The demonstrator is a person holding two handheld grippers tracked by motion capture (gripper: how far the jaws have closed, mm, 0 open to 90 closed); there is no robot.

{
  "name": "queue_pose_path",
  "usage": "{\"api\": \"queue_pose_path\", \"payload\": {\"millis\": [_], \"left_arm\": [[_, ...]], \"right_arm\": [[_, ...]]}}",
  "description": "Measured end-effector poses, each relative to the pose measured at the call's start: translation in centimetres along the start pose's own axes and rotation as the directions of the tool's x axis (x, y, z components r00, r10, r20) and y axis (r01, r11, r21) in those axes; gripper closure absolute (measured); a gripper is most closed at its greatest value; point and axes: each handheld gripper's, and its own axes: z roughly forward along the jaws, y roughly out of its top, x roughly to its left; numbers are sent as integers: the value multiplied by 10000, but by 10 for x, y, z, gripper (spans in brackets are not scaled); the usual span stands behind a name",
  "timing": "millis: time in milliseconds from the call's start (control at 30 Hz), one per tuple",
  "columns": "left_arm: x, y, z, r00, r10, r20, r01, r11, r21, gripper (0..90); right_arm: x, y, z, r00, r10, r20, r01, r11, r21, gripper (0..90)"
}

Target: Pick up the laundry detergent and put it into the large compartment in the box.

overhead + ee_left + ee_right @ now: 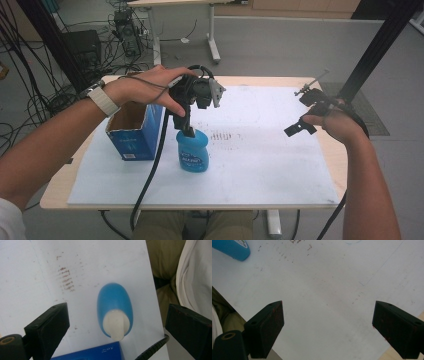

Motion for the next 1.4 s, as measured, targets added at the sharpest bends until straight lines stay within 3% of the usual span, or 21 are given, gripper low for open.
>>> {"api": "queue_pose_path", "payload": {"millis": [233,633,1400], "left_arm": [[0,0,6,9999,-95,-75,97,9997,227,57],[-1,-8,10,9999,-23,-115,25,9999,128,67],[2,-10,29,9997,-262,-15,262,9990,350,64]], "right_arm": [[0,0,0,10000,-11,9,11,10000,-17,105],[1,5,1,10000,-11,-32,11,10000,63,105],[-1,2,3,10000,8,-84,-8,10000,-30,105]]}}
